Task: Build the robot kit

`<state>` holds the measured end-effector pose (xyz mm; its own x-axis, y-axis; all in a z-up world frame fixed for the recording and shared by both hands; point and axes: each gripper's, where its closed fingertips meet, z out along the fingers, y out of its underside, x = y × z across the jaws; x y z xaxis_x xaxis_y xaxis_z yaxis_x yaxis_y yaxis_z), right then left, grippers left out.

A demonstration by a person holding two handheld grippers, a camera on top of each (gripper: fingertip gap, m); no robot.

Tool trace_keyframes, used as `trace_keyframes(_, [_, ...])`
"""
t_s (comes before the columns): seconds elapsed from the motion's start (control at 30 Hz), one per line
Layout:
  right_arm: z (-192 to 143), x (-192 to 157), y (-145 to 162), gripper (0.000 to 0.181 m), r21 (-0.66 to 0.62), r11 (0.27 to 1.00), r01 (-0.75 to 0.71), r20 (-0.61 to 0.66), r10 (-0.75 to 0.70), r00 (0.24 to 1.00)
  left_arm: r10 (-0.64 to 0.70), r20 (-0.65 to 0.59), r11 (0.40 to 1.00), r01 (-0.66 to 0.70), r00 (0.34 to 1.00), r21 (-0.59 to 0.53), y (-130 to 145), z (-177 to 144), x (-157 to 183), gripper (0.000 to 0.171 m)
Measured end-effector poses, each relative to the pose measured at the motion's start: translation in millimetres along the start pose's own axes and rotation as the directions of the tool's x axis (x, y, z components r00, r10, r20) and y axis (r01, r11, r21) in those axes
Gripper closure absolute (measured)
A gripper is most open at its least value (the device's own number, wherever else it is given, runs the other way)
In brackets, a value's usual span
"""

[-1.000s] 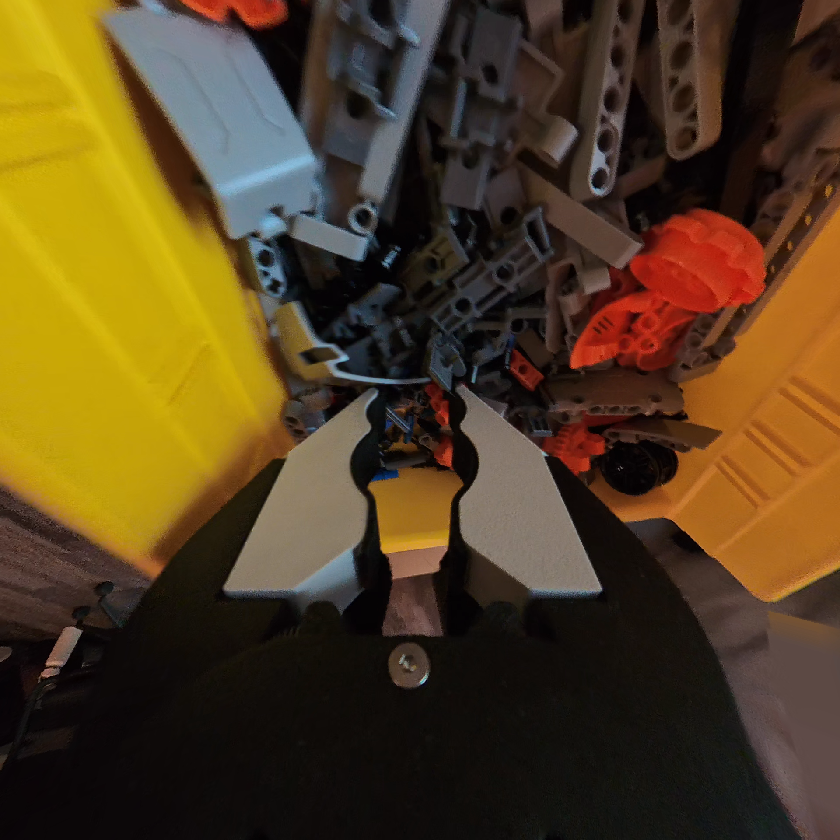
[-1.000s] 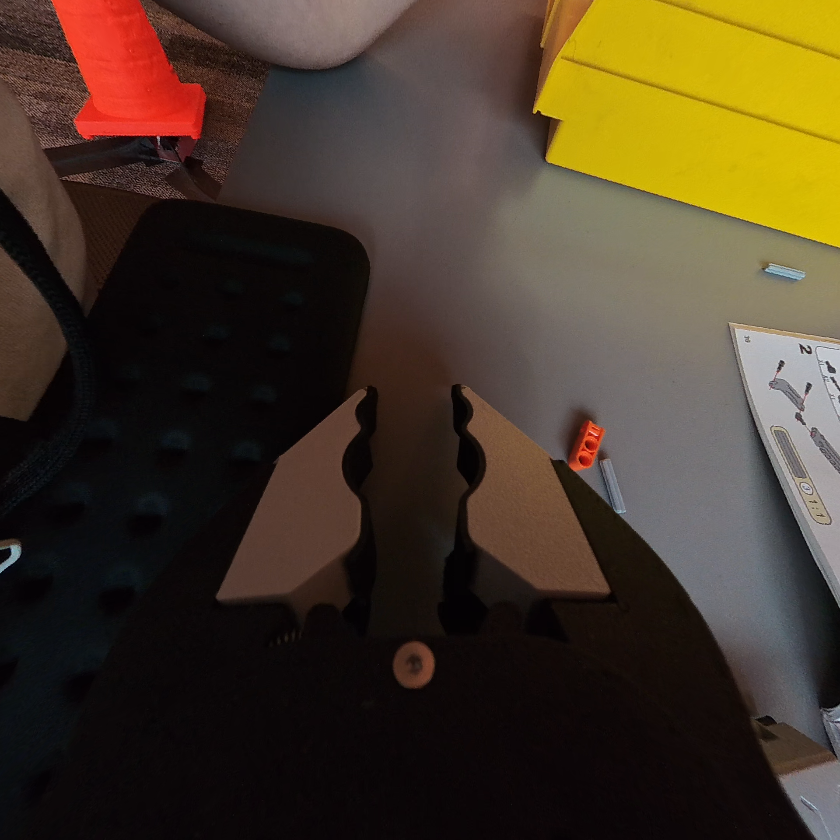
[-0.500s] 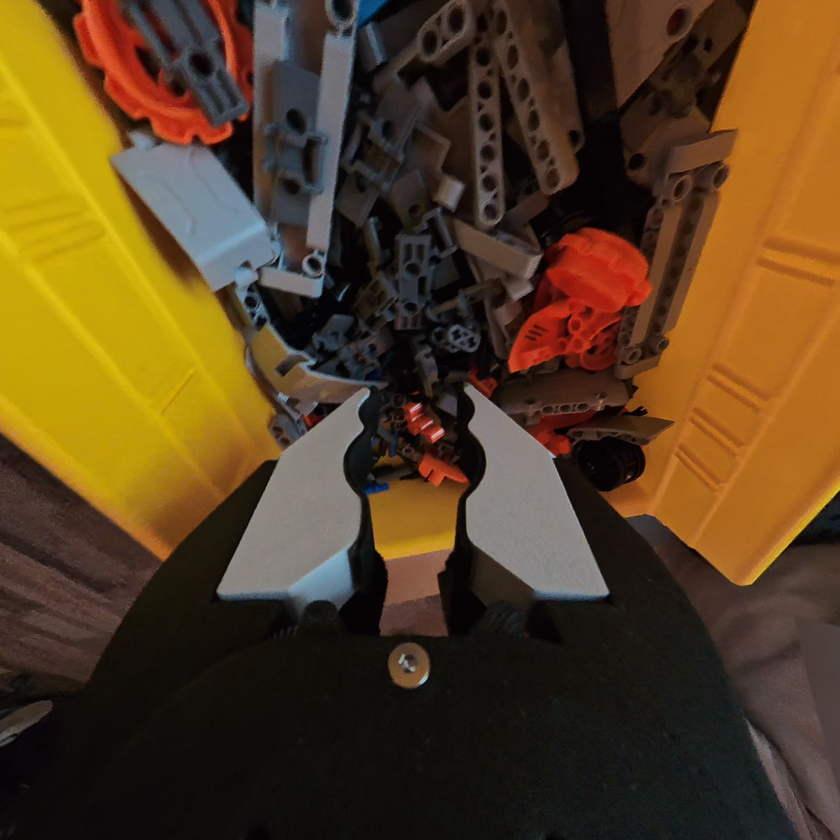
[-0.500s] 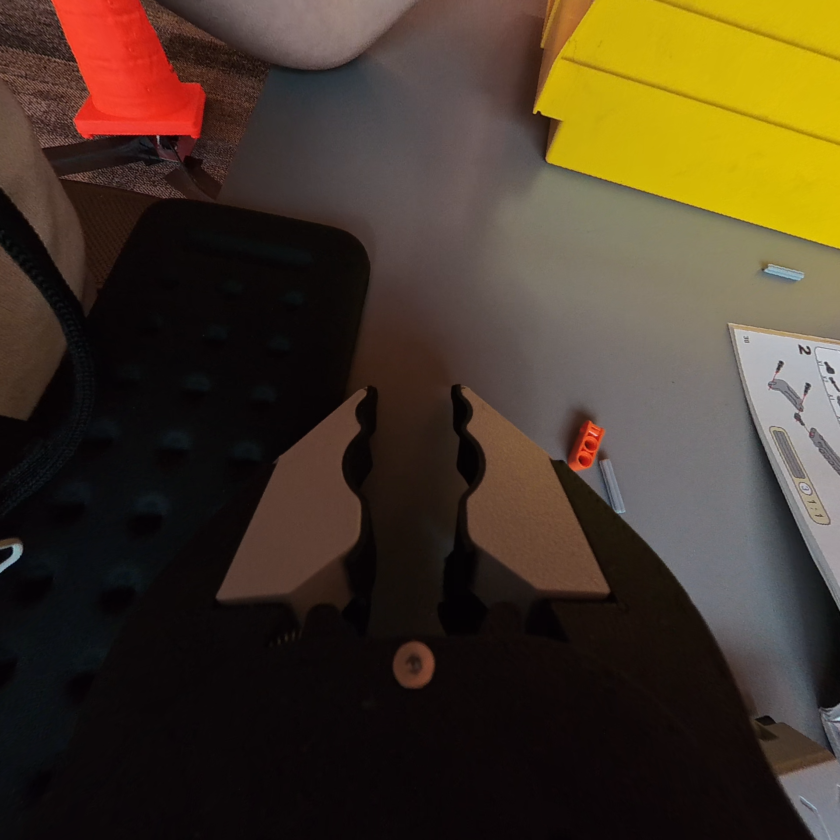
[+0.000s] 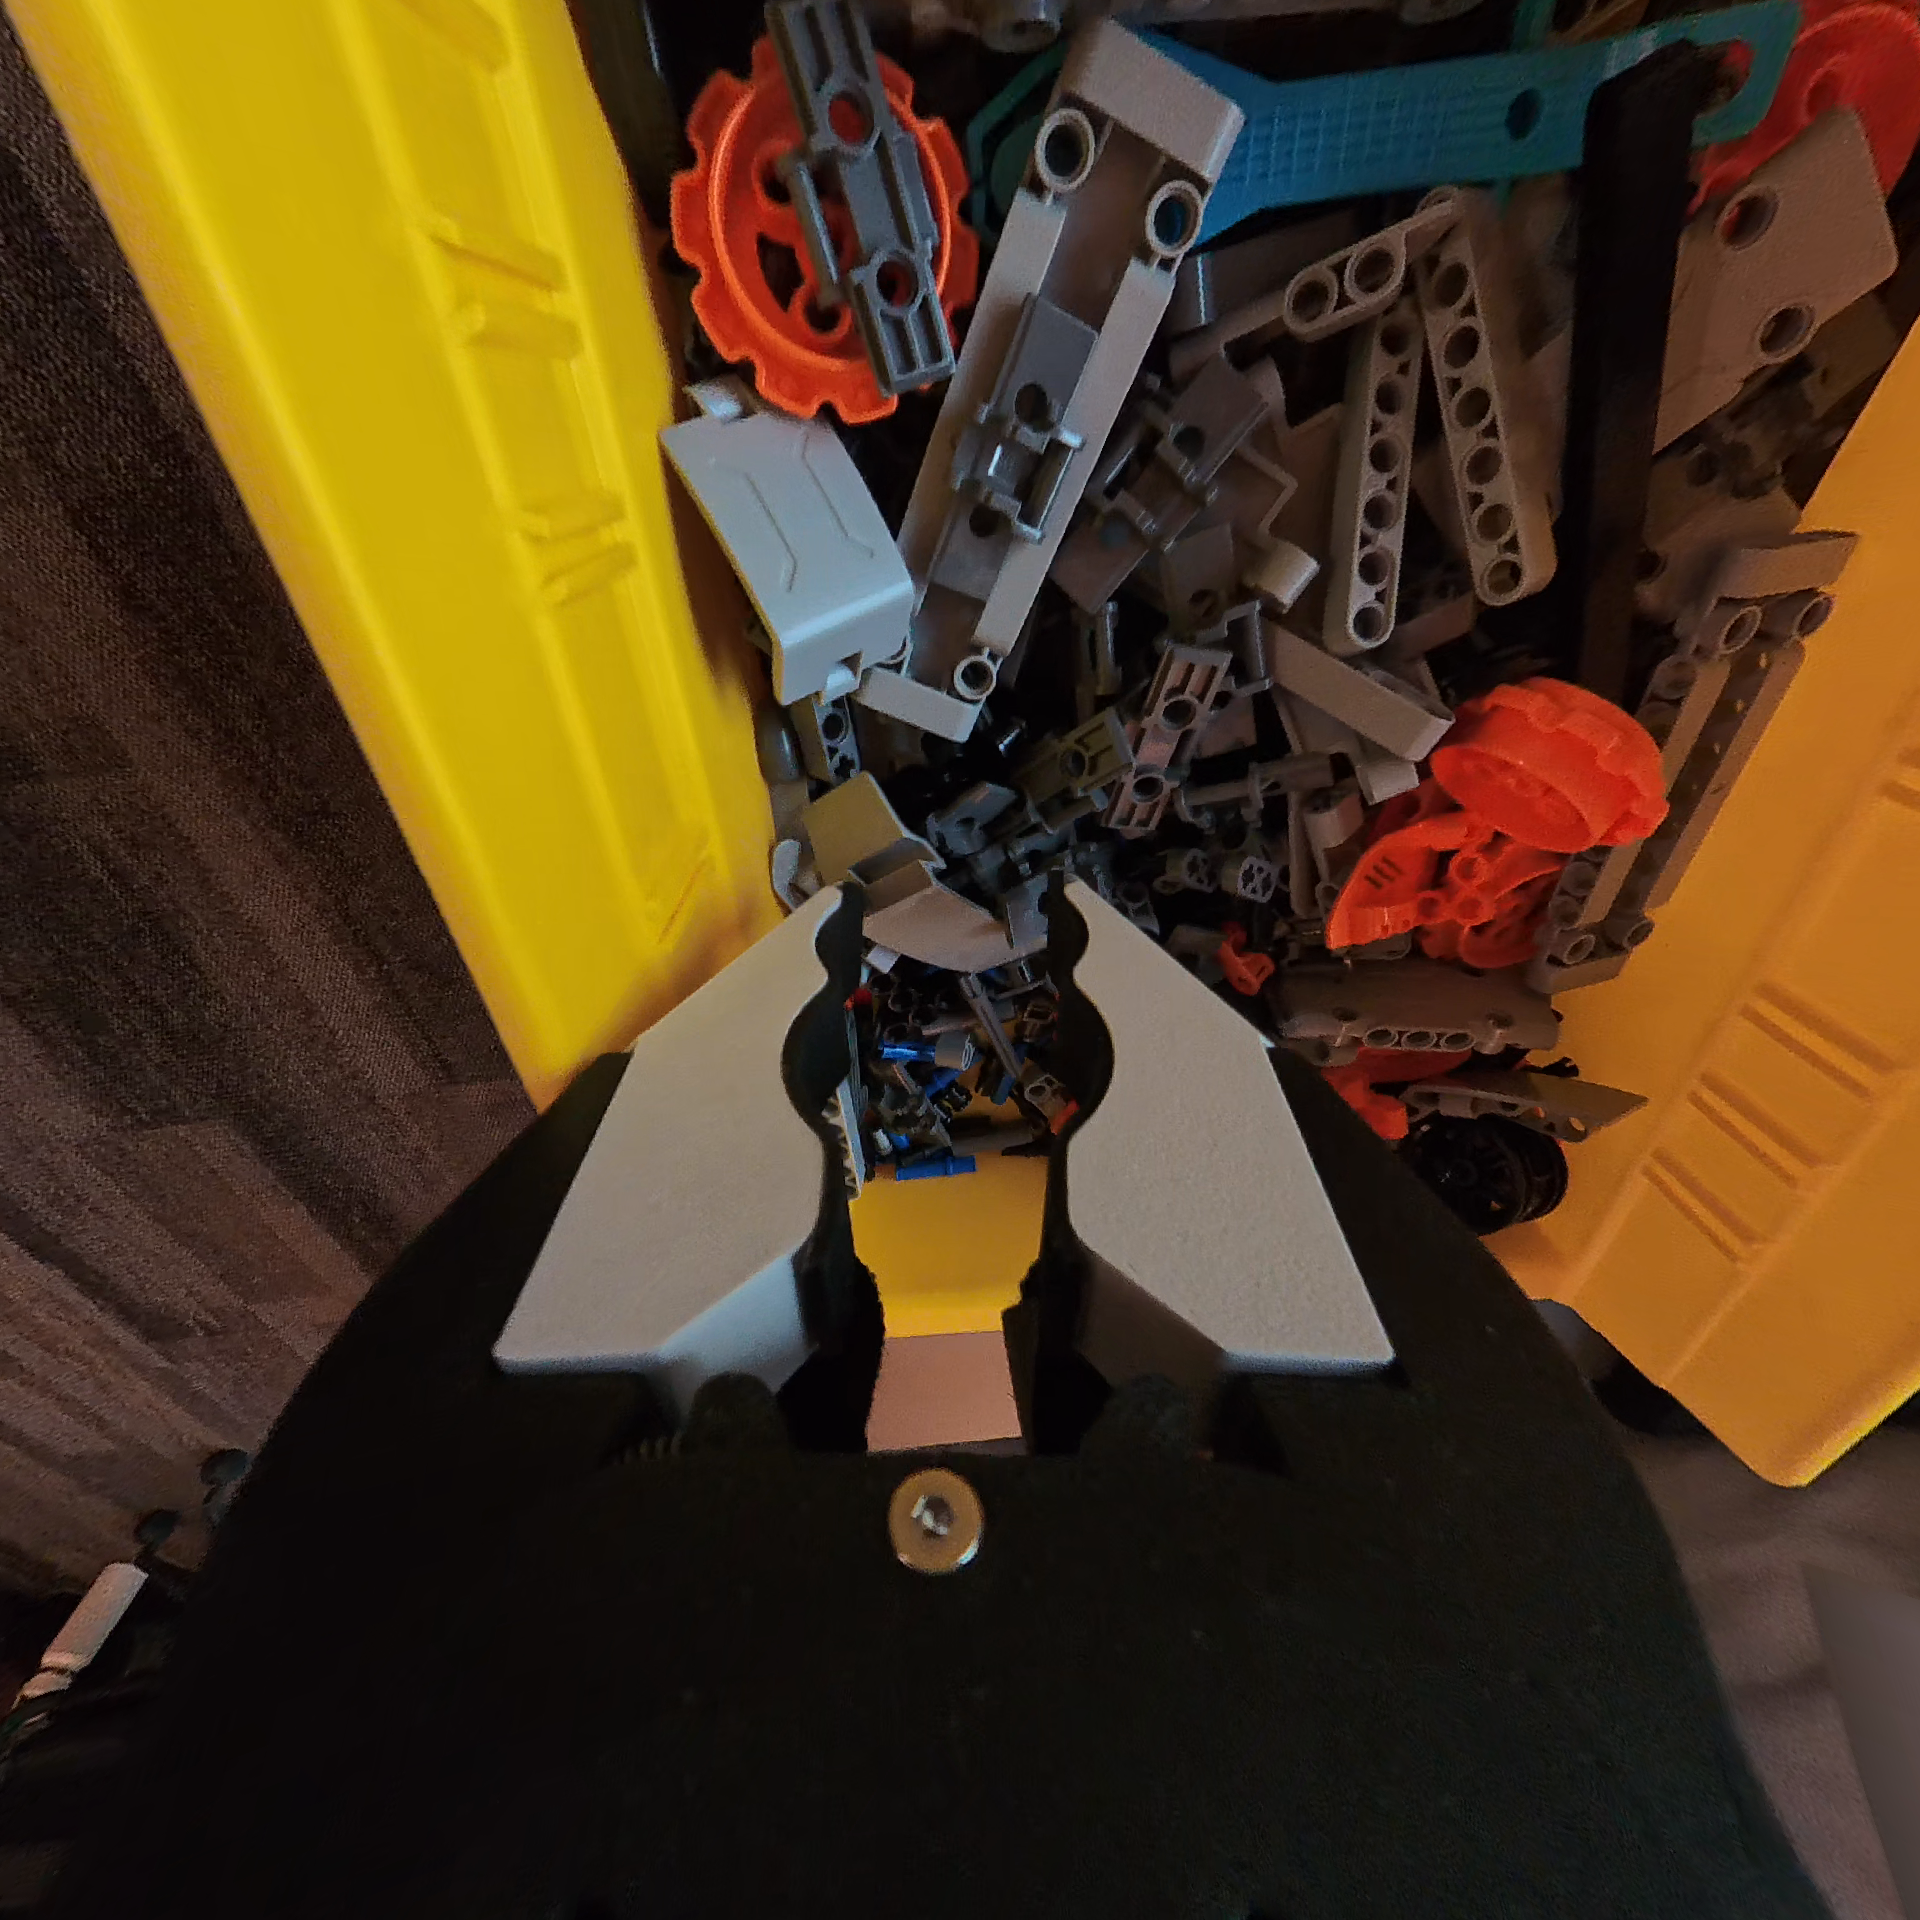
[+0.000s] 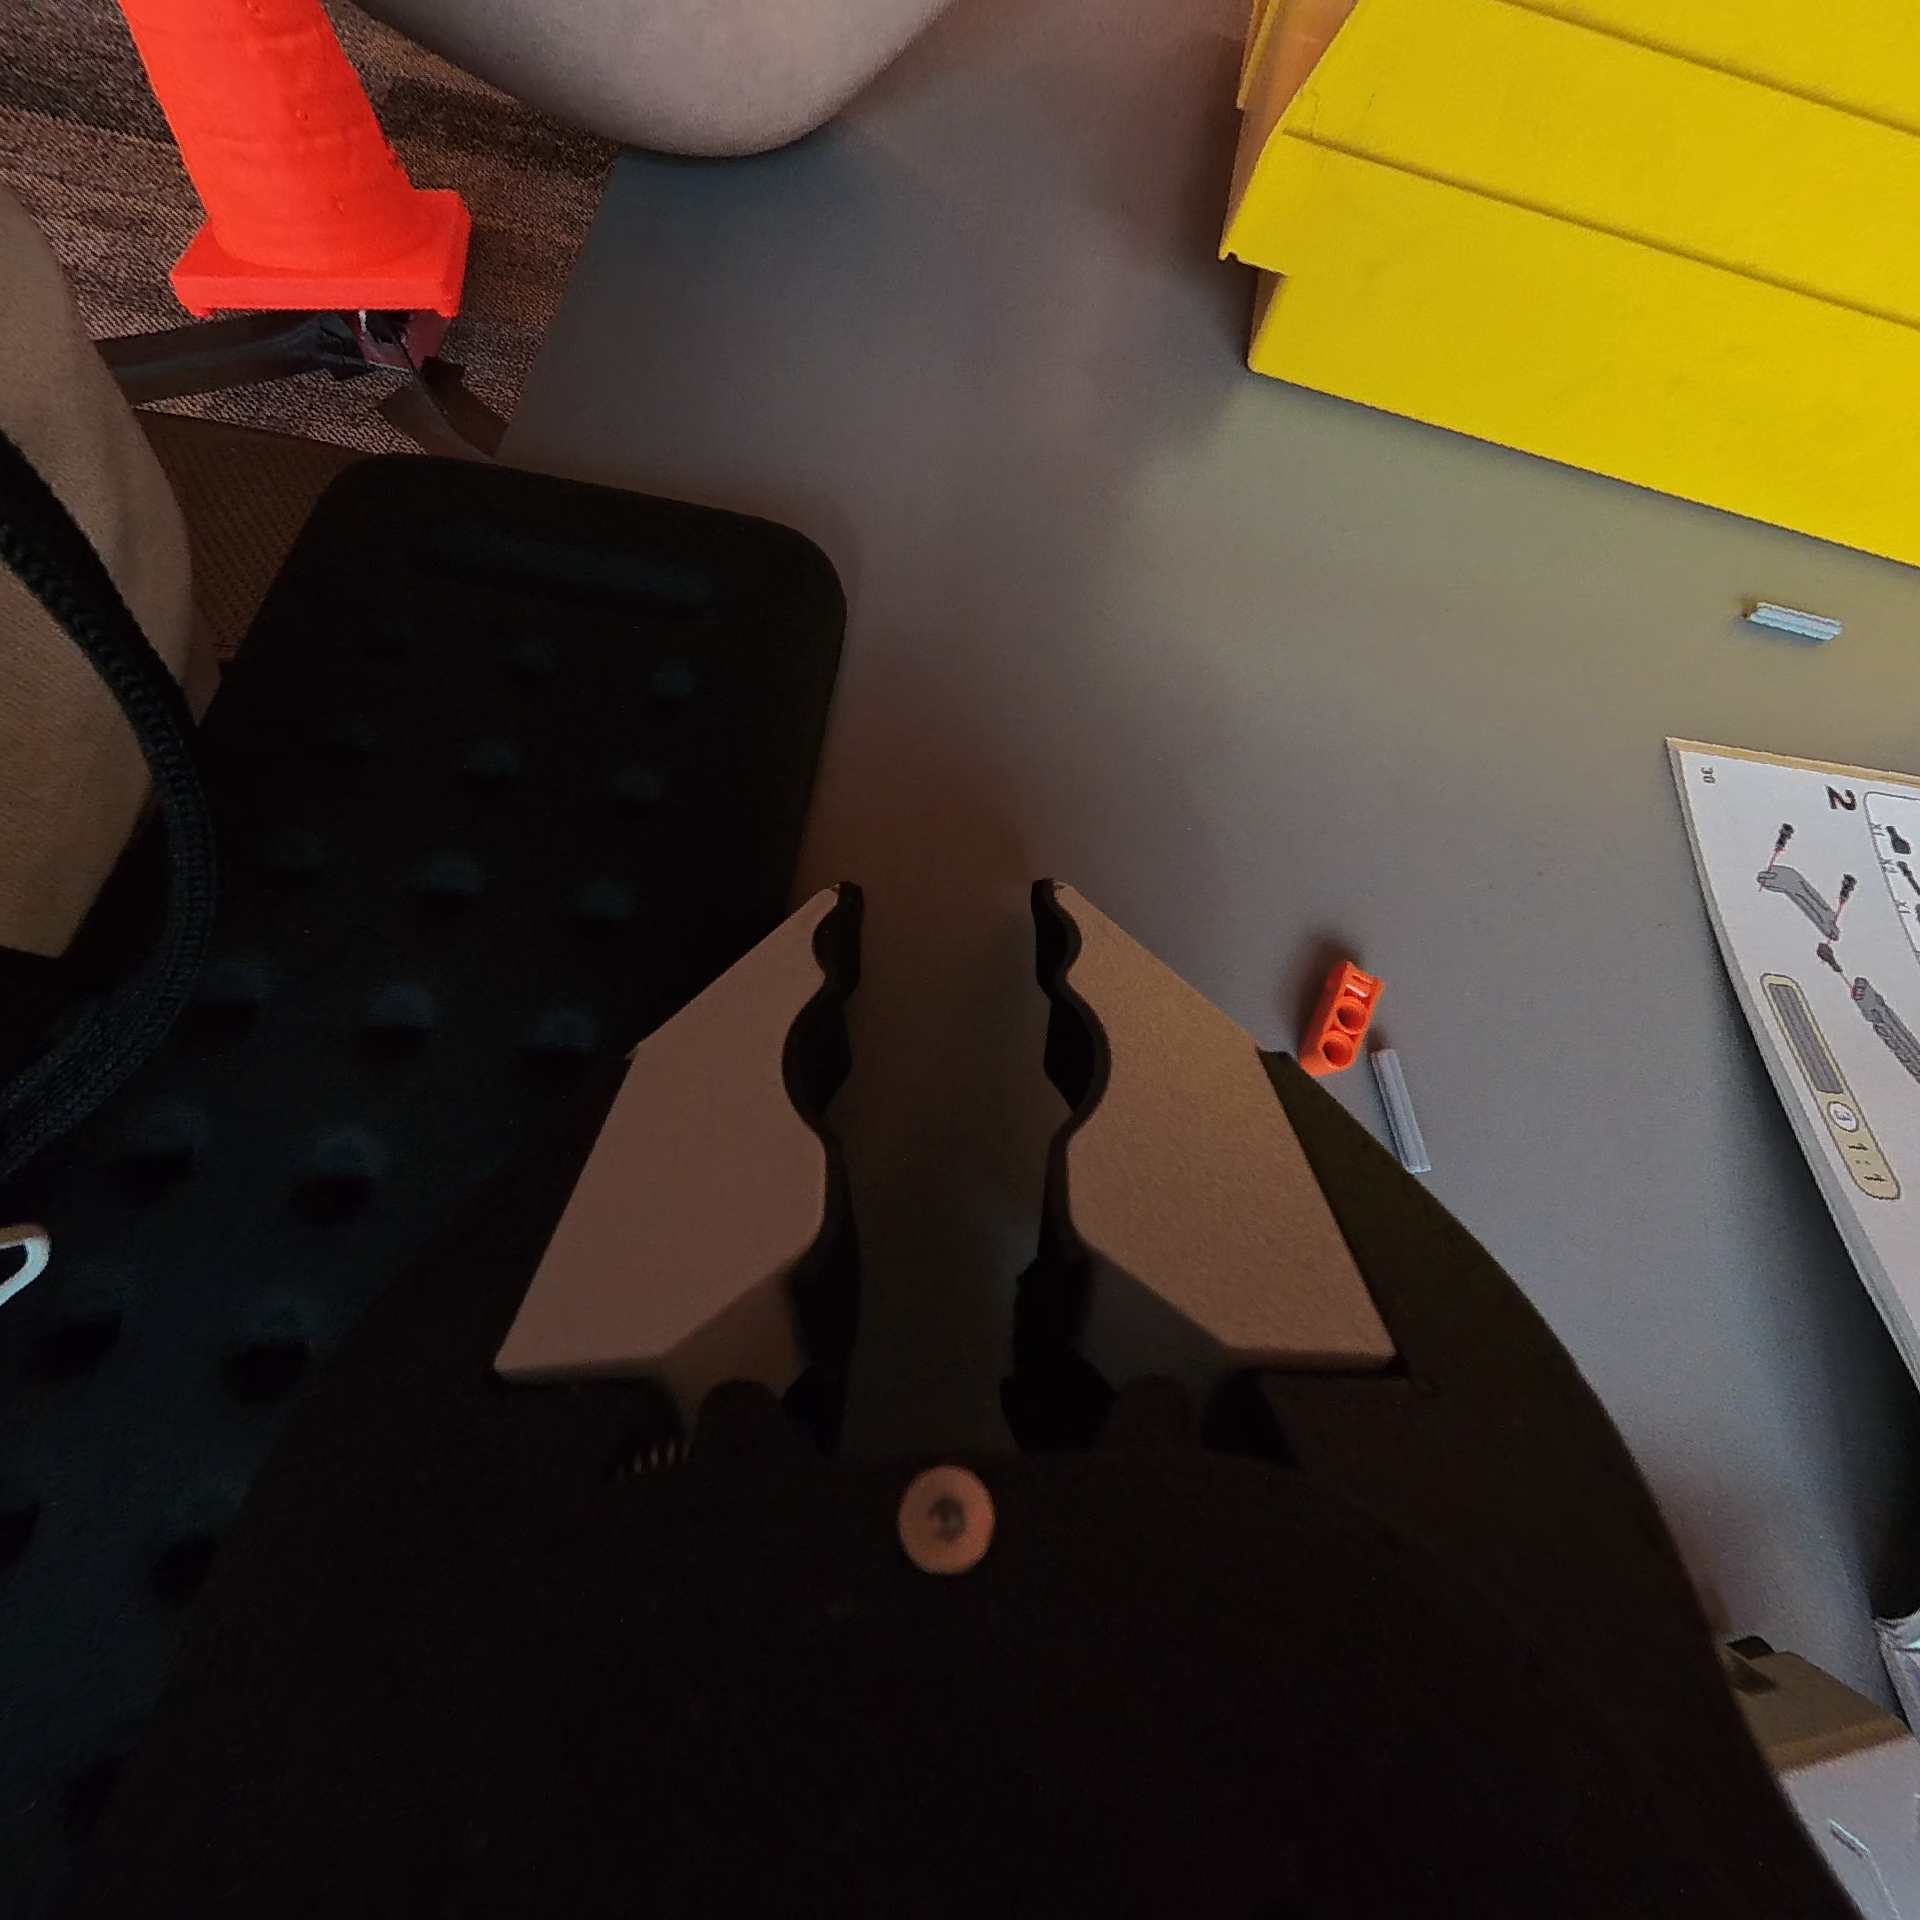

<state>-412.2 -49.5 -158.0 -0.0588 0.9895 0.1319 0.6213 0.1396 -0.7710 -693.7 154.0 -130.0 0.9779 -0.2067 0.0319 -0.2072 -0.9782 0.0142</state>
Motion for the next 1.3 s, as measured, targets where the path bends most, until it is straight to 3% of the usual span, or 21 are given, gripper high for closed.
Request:
trace_keyframes(0.17, [0,0,0,0.148,-0.002,1.000,0.006,-0.003,-0.006,1.000,0.012,-0.011,1.000,-0.012,1.000,0.004,-9,6,3,0.132])
trace_keyframes(0.33, [-1,0,0,0.148,-0.003,1.000,0.006,-0.003,-0.006,1.000,0.049,-0.003,0.996,-0.049,0.999,-0.076,5,14,8,0.129])
trace_keyframes(0.6, [-1,0,0,0.148,-0.001,1.000,0.001,0.000,-0.001,1.000,0.061,-0.046,0.994,-0.065,0.997,-0.087,18,4,24,0.145])
trace_keyframes(0.73, [0,0,0,0.148,-0.001,1.000,0.001,0.000,-0.001,1.000,0.126,-0.071,0.988,-0.131,0.990,-0.080,20,-1,39,0.146])
trace_keyframes(0.8, [0,0,0,0.148,-0.001,1.000,0.000,0.001,0.000,1.000,0.173,-0.137,0.981,-0.183,0.975,-0.061,19,-4,55,0.159])
trace_keyframes(0.87, [0,0,0,0.148,-0.001,1.000,0.001,0.000,-0.001,1.000,0.208,-0.148,0.976,-0.215,0.967,-0.031,16,-7,61,0.156])
trace_keyframes(1.0, [0,0,0,0.148,-0.001,1.000,0.000,0.000,0.000,1.000,0.112,-0.054,0.994,-0.113,0.992,-0.009,14,-13,37,0.146])
trace_keyframes(1.13, [0,0,0,0.148,-0.001,1.000,-0.001,0.001,0.001,1.000,-0.022,0.012,0.997,0.023,1.000,-0.068,23,-5,5,0.143])
trace_keyframes(1.3, [0,1,0,0.148,-0.001,1.000,0.000,0.001,0.000,1.000,-0.022,0.098,0.985,0.038,0.995,-0.167,34,7,-12,0.164])
